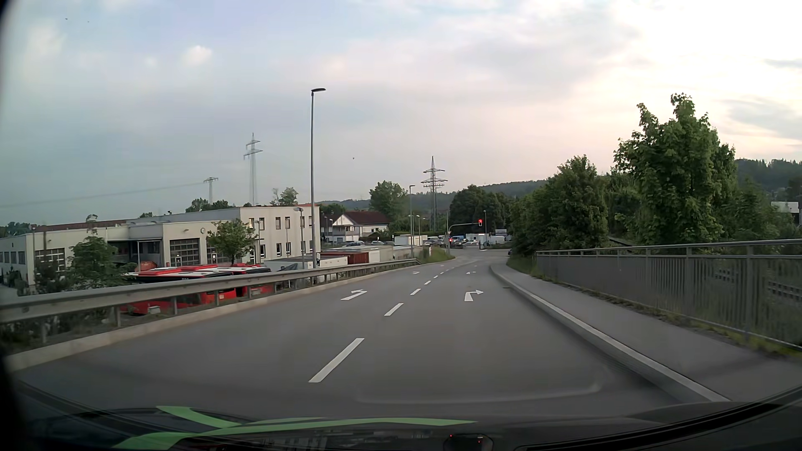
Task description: Follow the waypoints while adhering to traffic rules and regulations
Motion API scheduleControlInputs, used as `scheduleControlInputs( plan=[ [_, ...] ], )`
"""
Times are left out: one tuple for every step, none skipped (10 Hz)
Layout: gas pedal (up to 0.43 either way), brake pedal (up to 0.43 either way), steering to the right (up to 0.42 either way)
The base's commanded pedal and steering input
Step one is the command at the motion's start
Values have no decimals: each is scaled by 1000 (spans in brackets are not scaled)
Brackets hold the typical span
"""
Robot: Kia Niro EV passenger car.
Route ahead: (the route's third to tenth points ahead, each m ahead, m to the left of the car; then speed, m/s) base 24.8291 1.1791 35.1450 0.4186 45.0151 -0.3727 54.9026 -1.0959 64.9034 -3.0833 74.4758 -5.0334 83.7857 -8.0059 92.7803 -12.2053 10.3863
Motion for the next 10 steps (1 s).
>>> scheduleControlInputs(
  plan=[
    [28, 0, 25],
    [28, 0, 24],
    [28, 0, 24],
    [28, 0, 22],
    [28, 0, 18],
    [28, 0, 15],
    [8, 0, 12],
    [0, 0, 11],
    [0, 0, 11],
    [0, 0, 12]
  ],
)
